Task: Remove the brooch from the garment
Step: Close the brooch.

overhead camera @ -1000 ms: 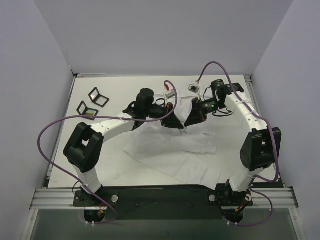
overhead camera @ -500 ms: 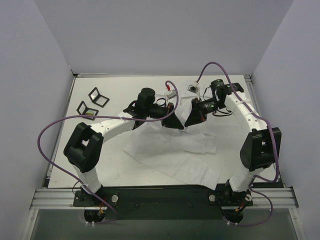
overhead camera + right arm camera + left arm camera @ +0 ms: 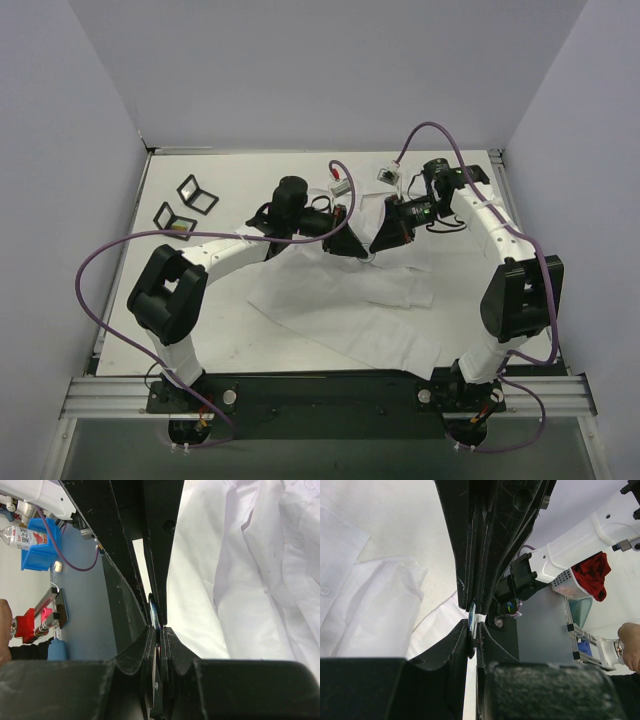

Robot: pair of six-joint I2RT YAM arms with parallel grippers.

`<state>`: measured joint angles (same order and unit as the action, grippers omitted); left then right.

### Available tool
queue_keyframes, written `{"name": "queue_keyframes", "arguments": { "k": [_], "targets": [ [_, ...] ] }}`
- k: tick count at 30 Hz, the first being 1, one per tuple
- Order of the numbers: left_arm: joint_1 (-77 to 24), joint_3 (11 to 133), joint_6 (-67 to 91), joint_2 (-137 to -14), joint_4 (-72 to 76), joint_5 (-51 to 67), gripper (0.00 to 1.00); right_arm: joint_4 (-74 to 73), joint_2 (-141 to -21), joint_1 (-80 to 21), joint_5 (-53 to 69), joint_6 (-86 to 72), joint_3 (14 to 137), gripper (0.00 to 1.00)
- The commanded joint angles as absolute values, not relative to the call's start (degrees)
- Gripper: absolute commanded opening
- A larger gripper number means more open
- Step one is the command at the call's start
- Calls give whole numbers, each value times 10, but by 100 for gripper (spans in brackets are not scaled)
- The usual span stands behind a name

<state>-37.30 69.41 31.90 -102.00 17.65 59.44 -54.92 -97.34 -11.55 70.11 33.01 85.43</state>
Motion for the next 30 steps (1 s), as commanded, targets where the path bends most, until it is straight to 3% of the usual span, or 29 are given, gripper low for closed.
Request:
{"name": "queue_keyframes", "arguments": {
  "k": [1, 7, 9, 16, 30],
  "targets": [
    [-378, 693, 338, -1003, 242, 636, 6, -555, -971, -111, 738, 332, 875, 0],
    [-378, 693, 339, -1003, 245, 642, 11, -555, -970, -110, 741, 331, 875, 0],
    [-378, 693, 341, -1001, 248, 642, 23, -555, -970, -110, 741, 331, 874, 0],
    [-368, 688, 361, -998, 272, 646, 40, -555, -967, -110, 740, 334, 870, 0],
    [-358, 670, 390, -998, 332, 653, 37, -558, -964, -110, 760, 333, 870, 0]
  ]
}}
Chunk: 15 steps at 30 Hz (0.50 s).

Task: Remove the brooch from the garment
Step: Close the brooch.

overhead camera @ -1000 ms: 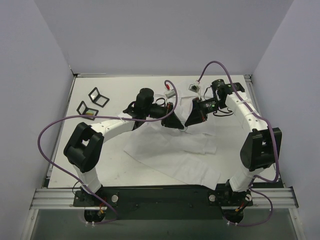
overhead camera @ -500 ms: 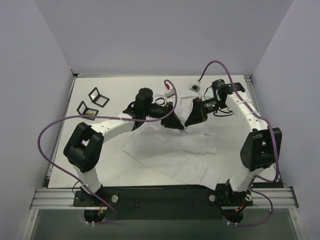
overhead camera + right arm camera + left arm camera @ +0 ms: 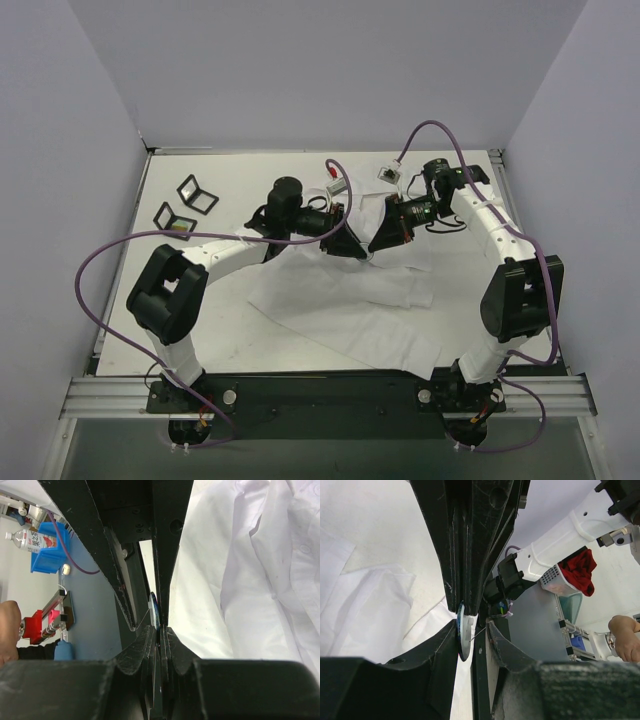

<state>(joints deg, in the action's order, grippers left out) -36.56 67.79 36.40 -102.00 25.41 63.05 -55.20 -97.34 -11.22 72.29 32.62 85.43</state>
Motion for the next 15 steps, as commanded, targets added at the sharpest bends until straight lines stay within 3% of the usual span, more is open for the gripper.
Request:
{"name": "queue_keyframes", "arguments": {
  "k": [1, 8, 15],
  "targets": [
    [-356, 667, 405, -997, 346, 656, 37, -560, -965, -109, 763, 333, 870, 0],
    [-348, 649, 483, -995, 476, 678, 38, -569, -975, -107, 769, 337, 875, 0],
    [-346, 641, 502, -997, 509, 691, 33, -574, -977, -104, 775, 338, 878, 0]
  ]
}}
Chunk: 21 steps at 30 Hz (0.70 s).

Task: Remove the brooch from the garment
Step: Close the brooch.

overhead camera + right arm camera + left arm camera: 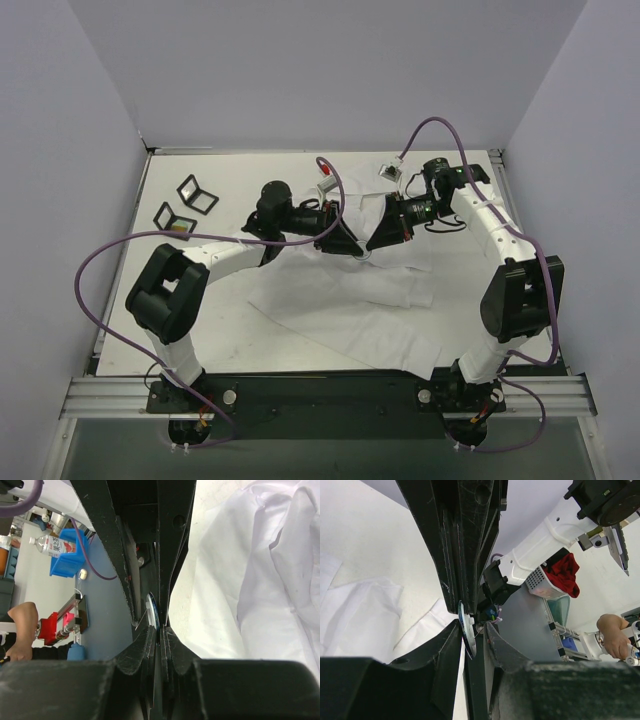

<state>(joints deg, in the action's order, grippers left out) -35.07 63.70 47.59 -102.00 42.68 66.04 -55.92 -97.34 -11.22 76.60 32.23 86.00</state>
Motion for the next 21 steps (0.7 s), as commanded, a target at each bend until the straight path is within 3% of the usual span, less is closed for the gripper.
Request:
{"name": "queue_keyframes", "arguments": {
  "k": [1, 9, 21],
  "targets": [
    [-346, 640, 502, -998, 511, 690, 33, -575, -977, -104, 775, 338, 878, 0],
    [-347, 649, 505, -1004, 505, 682, 31, -577, -976, -104, 770, 341, 879, 0],
    [-354, 674, 397, -998, 340, 645, 26, -575, -974, -115, 744, 341, 881, 0]
  ]
}}
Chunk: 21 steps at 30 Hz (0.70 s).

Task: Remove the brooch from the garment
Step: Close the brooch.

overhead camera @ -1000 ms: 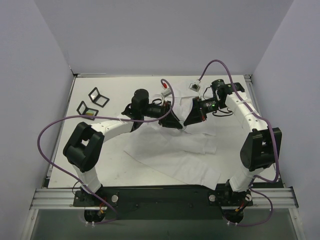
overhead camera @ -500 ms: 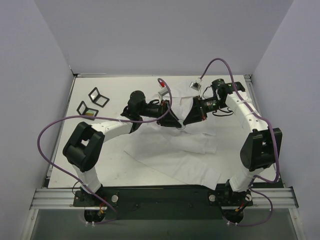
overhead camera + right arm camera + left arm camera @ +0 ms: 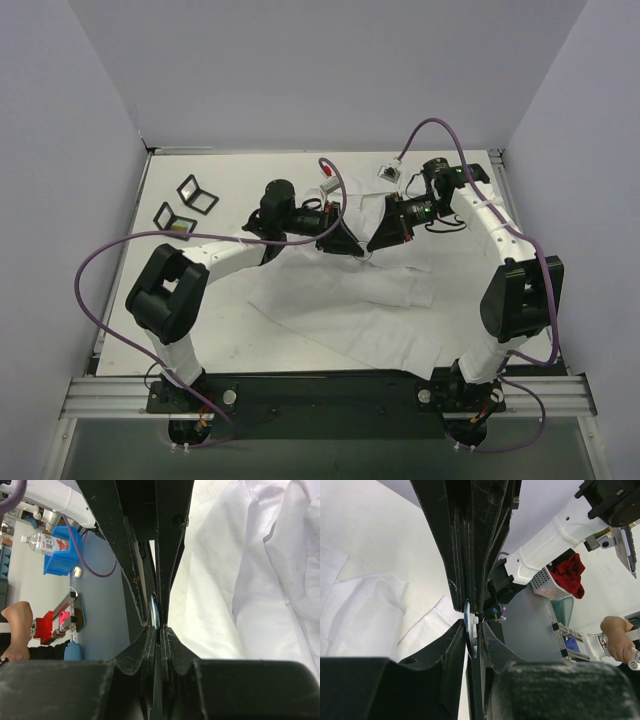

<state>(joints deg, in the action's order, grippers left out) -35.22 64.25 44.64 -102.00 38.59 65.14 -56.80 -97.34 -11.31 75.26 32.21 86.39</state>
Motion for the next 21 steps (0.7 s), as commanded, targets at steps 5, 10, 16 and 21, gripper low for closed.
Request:
{"name": "queue_keyframes", "arguments": {
  "k": [5, 10, 16, 21],
  "targets": [
    [-359, 686, 357, -998, 272, 624, 24, -574, -972, -121, 733, 342, 880, 0],
    [-362, 696, 326, -998, 223, 603, 25, -574, -971, -129, 722, 344, 880, 0],
    [-365, 711, 284, -997, 159, 569, 24, -574, -968, -140, 708, 345, 880, 0],
    [-365, 709, 280, -995, 153, 554, 24, -574, -967, -145, 704, 345, 879, 0]
  ]
}}
